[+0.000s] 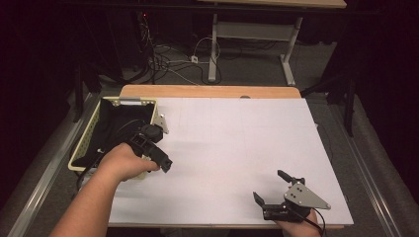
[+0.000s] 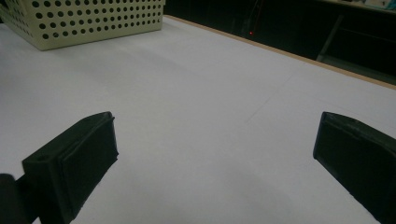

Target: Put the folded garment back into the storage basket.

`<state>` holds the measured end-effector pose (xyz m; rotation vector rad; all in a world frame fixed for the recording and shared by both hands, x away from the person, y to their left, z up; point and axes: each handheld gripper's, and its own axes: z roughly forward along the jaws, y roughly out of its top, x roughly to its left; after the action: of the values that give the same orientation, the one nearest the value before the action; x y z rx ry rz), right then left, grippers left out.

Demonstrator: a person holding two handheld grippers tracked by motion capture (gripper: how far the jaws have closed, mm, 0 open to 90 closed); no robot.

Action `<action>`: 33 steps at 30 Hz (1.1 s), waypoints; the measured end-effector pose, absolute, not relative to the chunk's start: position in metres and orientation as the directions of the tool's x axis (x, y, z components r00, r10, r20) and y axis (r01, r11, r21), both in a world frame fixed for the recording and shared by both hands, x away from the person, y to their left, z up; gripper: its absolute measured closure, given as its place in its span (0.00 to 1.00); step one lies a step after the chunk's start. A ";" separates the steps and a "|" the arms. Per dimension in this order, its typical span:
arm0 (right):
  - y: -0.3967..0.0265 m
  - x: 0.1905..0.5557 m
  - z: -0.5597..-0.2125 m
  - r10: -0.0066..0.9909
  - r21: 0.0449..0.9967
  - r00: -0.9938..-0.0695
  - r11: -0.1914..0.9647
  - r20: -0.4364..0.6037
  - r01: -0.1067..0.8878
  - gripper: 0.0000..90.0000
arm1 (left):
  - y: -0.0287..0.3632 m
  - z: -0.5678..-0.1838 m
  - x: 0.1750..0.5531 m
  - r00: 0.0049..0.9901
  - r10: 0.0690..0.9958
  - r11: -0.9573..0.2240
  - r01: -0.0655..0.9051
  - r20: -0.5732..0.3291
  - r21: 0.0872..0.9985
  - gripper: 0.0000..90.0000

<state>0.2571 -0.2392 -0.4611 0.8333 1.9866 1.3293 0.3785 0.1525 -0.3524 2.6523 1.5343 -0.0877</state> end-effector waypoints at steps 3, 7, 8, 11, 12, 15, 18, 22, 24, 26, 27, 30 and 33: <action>-0.239 0.257 -0.461 0.771 0.939 -0.623 0.299 -0.133 0.169 0.01 | 0.149 -0.355 0.379 0.503 0.859 -0.502 0.864 -0.096 0.039 0.00; -0.238 0.258 -0.462 0.767 0.940 -0.630 0.292 -0.121 0.174 0.01 | 0.145 -0.359 0.380 0.510 0.855 -0.508 0.860 -0.099 0.046 0.00; -0.238 0.258 -0.462 0.765 0.939 -0.631 0.297 -0.127 0.171 0.01 | 0.144 -0.360 0.380 0.511 0.854 -0.508 0.860 -0.098 0.053 0.00; -0.238 0.257 -0.461 0.766 0.940 -0.631 0.295 -0.125 0.171 0.01 | 0.142 -0.364 0.380 0.523 0.846 -0.516 0.852 -0.107 0.087 0.00; -0.239 0.257 -0.461 0.767 0.940 -0.630 0.293 -0.124 0.172 0.01 | 0.141 -0.366 0.380 0.529 0.842 -0.520 0.848 -0.107 0.100 0.00; -0.240 0.258 -0.462 0.769 0.940 -0.628 0.292 -0.123 0.174 0.01 | 0.139 -0.371 0.379 0.546 0.831 -0.530 0.835 -0.110 0.148 0.00; -0.240 0.258 -0.463 0.771 0.940 -0.626 0.291 -0.119 0.180 0.01 | 0.133 -0.378 0.378 0.565 0.818 -0.539 0.818 -0.107 0.199 0.00; -0.240 0.258 -0.463 0.770 0.940 -0.626 0.290 -0.119 0.178 0.01 | 0.127 -0.390 0.374 0.584 0.806 -0.538 0.791 -0.098 0.290 0.00; -0.240 0.259 -0.463 0.770 0.940 -0.627 0.290 -0.117 0.181 0.01 | 0.125 -0.397 0.372 0.590 0.802 -0.532 0.777 -0.096 0.335 0.00; -0.240 0.260 -0.464 0.769 0.939 -0.629 0.292 -0.116 0.183 0.01 | 0.123 -0.404 0.370 0.598 0.795 -0.525 0.762 -0.101 0.378 0.00; -0.240 0.261 -0.464 0.769 0.938 -0.629 0.292 -0.116 0.184 0.01 | 0.122 -0.407 0.369 0.600 0.793 -0.518 0.755 -0.107 0.401 0.00; -0.240 0.263 -0.465 0.773 0.938 -0.624 0.288 -0.111 0.191 0.01 | 0.121 -0.419 0.367 0.608 0.782 -0.494 0.738 -0.137 0.459 0.00; -0.241 0.265 -0.467 0.777 0.938 -0.620 0.288 -0.111 0.192 0.01 | 0.119 -0.431 0.364 0.618 0.771 -0.479 0.723 -0.156 0.498 0.00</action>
<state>0.2646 -0.2409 -0.4667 0.8636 1.9923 1.3362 0.3636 0.1194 -0.4315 2.3171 1.1735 0.1211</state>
